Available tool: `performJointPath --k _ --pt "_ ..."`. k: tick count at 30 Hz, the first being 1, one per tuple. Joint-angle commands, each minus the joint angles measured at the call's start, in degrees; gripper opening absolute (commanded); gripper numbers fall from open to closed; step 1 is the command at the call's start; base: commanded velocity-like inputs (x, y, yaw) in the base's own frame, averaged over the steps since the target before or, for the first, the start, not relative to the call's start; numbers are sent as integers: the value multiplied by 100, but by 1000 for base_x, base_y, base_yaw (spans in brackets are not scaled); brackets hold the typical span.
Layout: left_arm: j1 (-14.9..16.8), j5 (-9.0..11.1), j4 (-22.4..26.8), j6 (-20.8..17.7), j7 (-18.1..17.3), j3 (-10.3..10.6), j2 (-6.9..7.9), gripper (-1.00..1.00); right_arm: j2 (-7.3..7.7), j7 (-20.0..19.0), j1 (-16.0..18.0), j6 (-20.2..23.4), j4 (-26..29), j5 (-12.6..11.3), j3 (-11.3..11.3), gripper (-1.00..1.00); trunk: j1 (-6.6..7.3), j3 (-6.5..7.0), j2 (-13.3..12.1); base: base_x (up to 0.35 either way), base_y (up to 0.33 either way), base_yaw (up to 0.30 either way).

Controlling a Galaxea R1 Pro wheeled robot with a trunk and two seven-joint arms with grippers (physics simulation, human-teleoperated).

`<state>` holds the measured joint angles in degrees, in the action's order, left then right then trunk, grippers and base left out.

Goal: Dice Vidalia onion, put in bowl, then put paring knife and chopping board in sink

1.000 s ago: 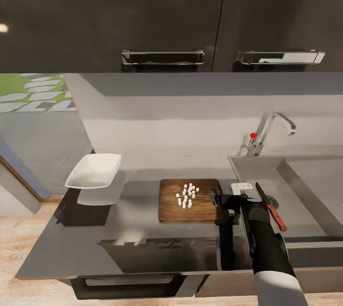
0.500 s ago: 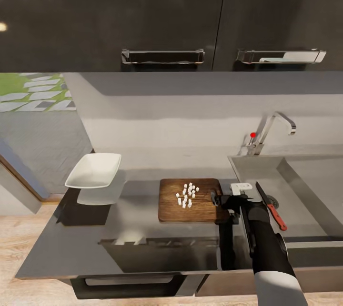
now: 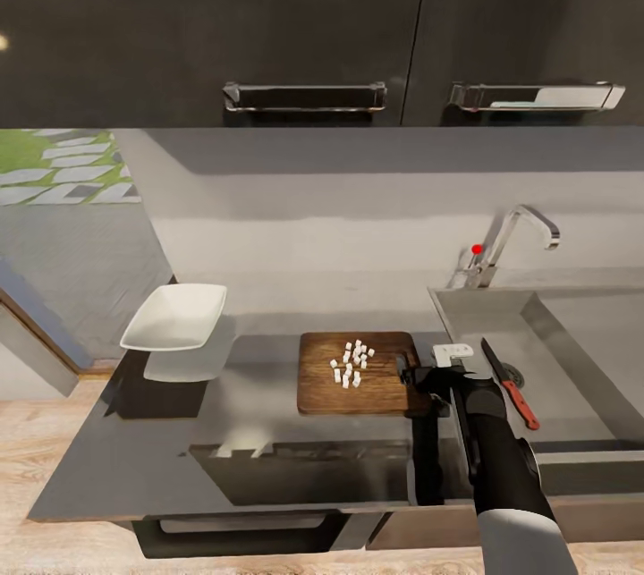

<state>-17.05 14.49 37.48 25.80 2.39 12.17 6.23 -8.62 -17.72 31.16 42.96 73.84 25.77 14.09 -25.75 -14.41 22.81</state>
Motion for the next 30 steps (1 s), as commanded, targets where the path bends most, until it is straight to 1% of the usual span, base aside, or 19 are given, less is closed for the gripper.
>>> performJointPath --k 1,20,21,30 --pt "0 54 8 13 25 41 9 100 -7 -56 5 14 8 60 15 100 -3 -15 11 0 0 0" --pt "0 54 2 13 25 40 9 100 -8 -56 5 11 8 60 15 100 -3 -23 11 0 0 0" --pt "0 54 -1 13 25 40 9 100 -8 -56 7 11 8 60 15 -100 -3 -23 11 0 0 0" --pt "0 54 -21 13 25 40 9 100 -8 -56 5 12 8 60 15 -100 -3 -23 11 0 0 0"
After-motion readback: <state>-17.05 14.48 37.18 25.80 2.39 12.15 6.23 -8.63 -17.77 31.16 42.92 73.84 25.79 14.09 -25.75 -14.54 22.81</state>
